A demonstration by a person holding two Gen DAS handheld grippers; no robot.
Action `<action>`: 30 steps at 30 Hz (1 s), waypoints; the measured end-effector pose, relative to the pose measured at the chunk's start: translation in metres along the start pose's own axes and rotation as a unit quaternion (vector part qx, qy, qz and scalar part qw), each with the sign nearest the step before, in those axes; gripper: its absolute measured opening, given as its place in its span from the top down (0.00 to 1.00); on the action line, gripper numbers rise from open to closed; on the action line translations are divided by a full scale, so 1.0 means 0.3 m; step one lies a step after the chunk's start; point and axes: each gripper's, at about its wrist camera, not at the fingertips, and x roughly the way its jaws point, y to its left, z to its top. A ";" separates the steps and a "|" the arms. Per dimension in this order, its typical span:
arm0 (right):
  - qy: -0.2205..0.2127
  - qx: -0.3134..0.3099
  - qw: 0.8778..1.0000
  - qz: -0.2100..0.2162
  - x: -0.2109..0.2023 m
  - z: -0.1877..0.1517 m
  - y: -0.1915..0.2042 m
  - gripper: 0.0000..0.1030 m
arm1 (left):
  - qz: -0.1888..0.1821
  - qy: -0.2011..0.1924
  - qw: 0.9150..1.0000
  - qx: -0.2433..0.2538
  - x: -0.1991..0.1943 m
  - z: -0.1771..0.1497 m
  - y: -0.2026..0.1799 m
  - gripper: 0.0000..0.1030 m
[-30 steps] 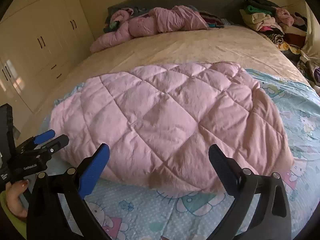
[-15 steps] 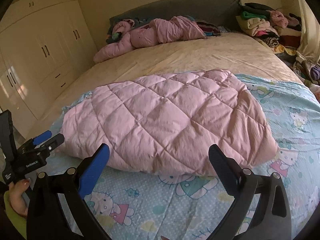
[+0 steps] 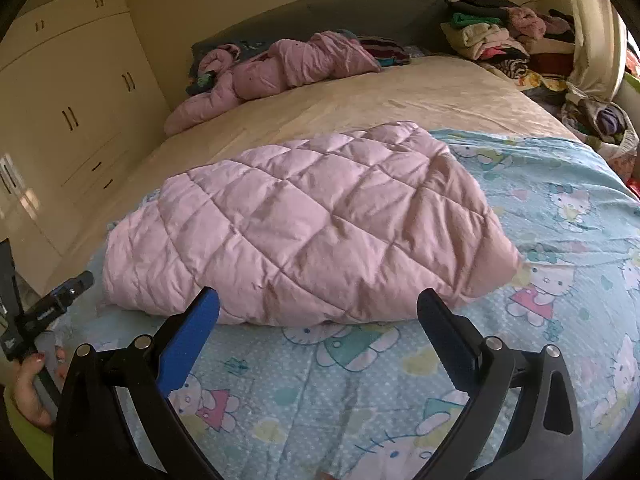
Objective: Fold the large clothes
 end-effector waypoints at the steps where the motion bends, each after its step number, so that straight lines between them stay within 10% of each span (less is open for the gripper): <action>1: -0.001 0.001 1.000 -0.002 -0.005 -0.003 -0.006 0.04 | 0.004 -0.001 1.000 -0.005 -0.004 -0.002 0.014 0.08; 30: -0.032 0.031 0.999 0.003 -0.135 -0.119 -0.090 0.04 | 0.030 -0.017 0.999 -0.032 -0.115 -0.145 0.109 0.08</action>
